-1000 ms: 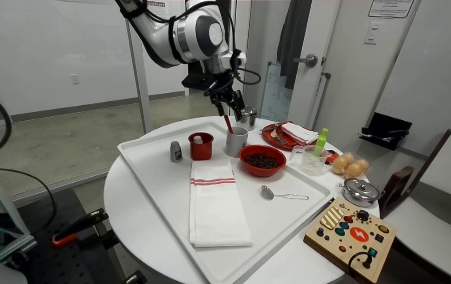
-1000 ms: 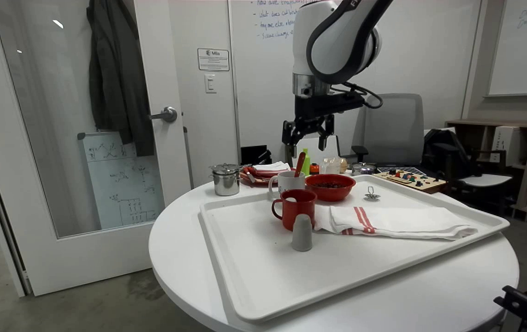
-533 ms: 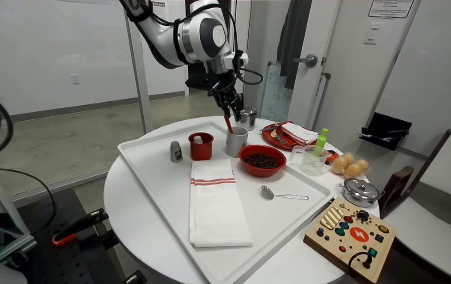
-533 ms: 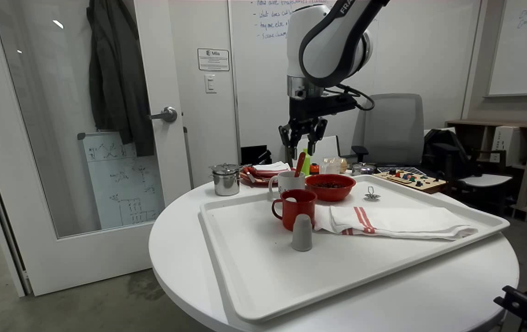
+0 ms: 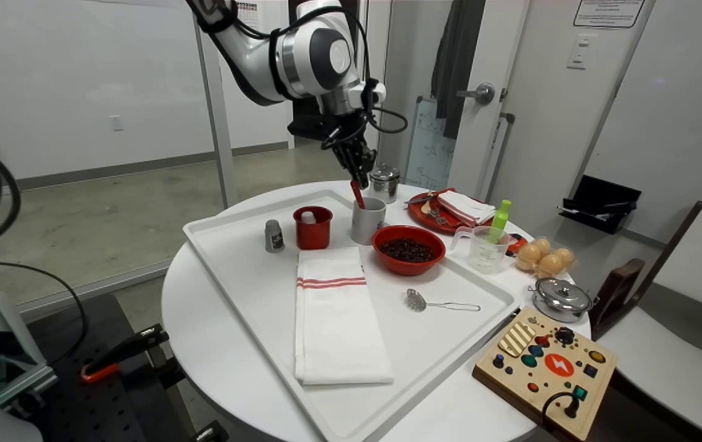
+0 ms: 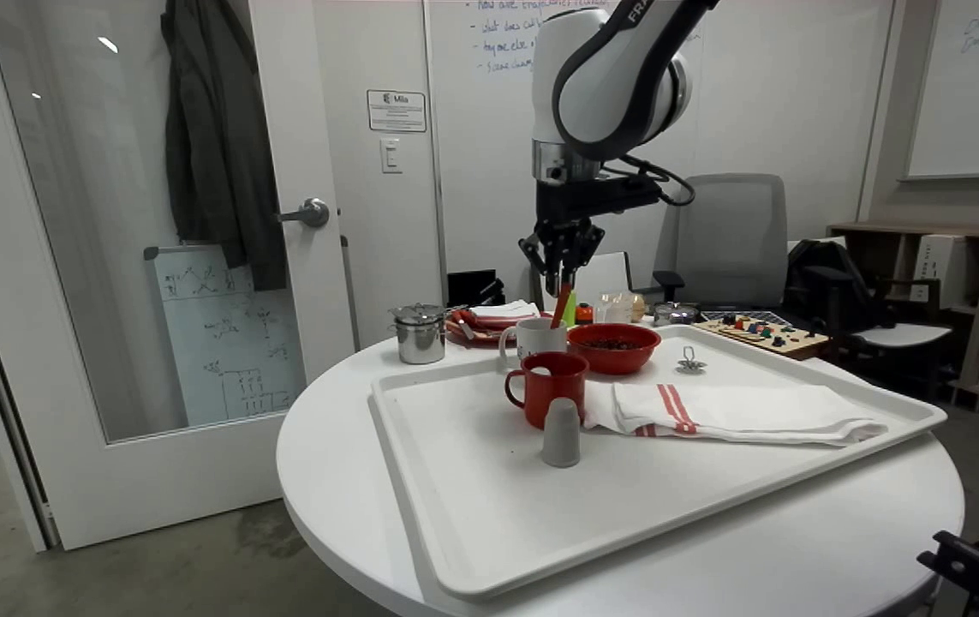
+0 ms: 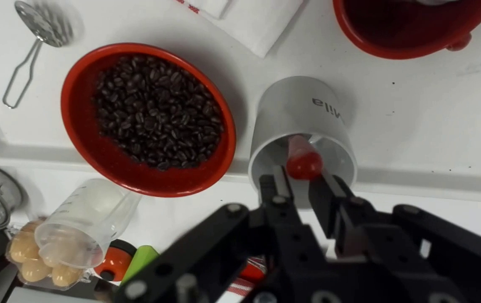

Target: Put the salt and pepper shaker in the red mug and use the spoon to mix the contents of the red bowl

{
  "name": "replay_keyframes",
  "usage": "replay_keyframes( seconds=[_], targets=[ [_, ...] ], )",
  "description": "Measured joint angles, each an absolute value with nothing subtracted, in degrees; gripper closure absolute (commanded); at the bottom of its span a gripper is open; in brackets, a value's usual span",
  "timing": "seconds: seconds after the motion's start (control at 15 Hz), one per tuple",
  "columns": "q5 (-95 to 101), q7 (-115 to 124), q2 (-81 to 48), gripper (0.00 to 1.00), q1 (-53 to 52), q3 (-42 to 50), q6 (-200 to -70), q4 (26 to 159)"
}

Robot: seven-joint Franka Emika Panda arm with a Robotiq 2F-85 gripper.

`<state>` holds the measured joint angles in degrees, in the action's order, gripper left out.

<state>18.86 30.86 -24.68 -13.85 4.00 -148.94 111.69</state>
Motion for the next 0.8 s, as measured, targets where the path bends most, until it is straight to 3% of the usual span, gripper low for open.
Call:
replay_keyframes(
  seconds=[0.47,0.8],
  targets=[
    [17.5,30.1,-24.6,0.00,-13.9,3.7,-148.8,111.7],
    [16.3,29.6,-24.6,0.00,-13.8,3.2,-148.2,111.9]
  ],
)
